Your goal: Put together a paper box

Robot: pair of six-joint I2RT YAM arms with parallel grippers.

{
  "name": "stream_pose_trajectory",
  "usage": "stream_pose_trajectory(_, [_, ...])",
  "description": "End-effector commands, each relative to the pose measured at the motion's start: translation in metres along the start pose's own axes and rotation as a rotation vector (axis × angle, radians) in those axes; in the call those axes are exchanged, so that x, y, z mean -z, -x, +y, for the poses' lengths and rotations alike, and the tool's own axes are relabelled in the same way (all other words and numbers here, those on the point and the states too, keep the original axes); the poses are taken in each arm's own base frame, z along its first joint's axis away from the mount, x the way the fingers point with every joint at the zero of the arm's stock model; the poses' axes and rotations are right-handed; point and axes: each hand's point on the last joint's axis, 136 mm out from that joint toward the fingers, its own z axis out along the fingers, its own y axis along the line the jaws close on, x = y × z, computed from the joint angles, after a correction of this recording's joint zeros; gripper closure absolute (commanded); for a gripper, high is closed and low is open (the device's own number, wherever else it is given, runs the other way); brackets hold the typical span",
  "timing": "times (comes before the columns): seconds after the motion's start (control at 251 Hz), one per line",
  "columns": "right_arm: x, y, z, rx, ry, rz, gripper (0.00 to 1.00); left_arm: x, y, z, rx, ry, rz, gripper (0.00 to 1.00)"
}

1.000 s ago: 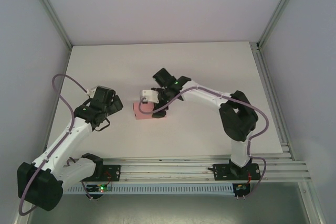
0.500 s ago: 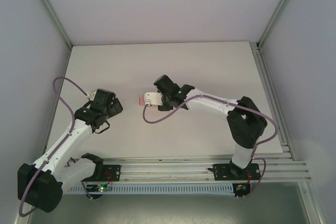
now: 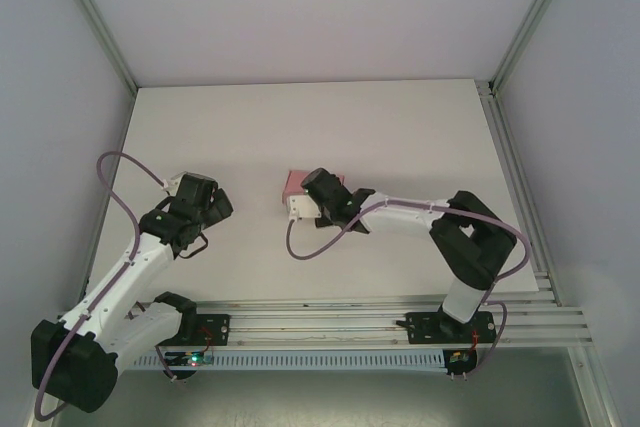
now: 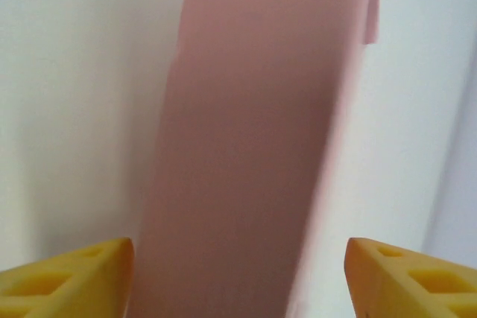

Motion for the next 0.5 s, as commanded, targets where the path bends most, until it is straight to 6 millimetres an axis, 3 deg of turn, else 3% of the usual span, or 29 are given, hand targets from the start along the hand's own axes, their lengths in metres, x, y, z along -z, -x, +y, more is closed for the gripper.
stream_pose_trajectory(0.0, [0.047,0.018,0.016,-0.085,0.117,-0.129,0.02,0.004,0.010,0.000,0.025,-0.004,-0.030,0.00])
stream_pose_trajectory(0.088, [0.072,0.023,0.029,-0.118,0.168,-0.243,0.02,0.005,0.016,-0.002,0.025,-0.007,-0.054,0.00])
stream_pose_trajectory(0.156, [0.084,0.022,0.024,-0.181,0.138,-0.315,0.02,0.005,0.022,-0.004,0.019,-0.011,-0.076,0.00])
stream_pose_trajectory(0.259, [0.093,-0.006,-0.028,-0.479,-0.053,-0.357,0.02,0.005,0.040,-0.004,-0.008,0.012,-0.154,0.00])
stream_pose_trajectory(0.311, [0.097,-0.039,-0.061,-0.712,-0.158,-0.356,0.02,0.003,0.056,-0.001,-0.027,0.045,-0.233,0.00])
stream_pose_trajectory(0.371, [0.098,-0.093,-0.090,-0.963,-0.287,-0.328,0.02,-0.001,0.074,0.004,-0.061,0.090,-0.335,0.00])
stream_pose_trajectory(0.431, [0.097,-0.152,-0.102,-1.169,-0.425,-0.286,0.02,-0.007,0.088,0.003,-0.119,0.094,-0.434,0.00])
stream_pose_trajectory(0.495, [0.099,-0.206,-0.102,-1.375,-0.553,-0.256,0.02,-0.012,0.102,0.005,-0.168,0.106,-0.558,0.00])
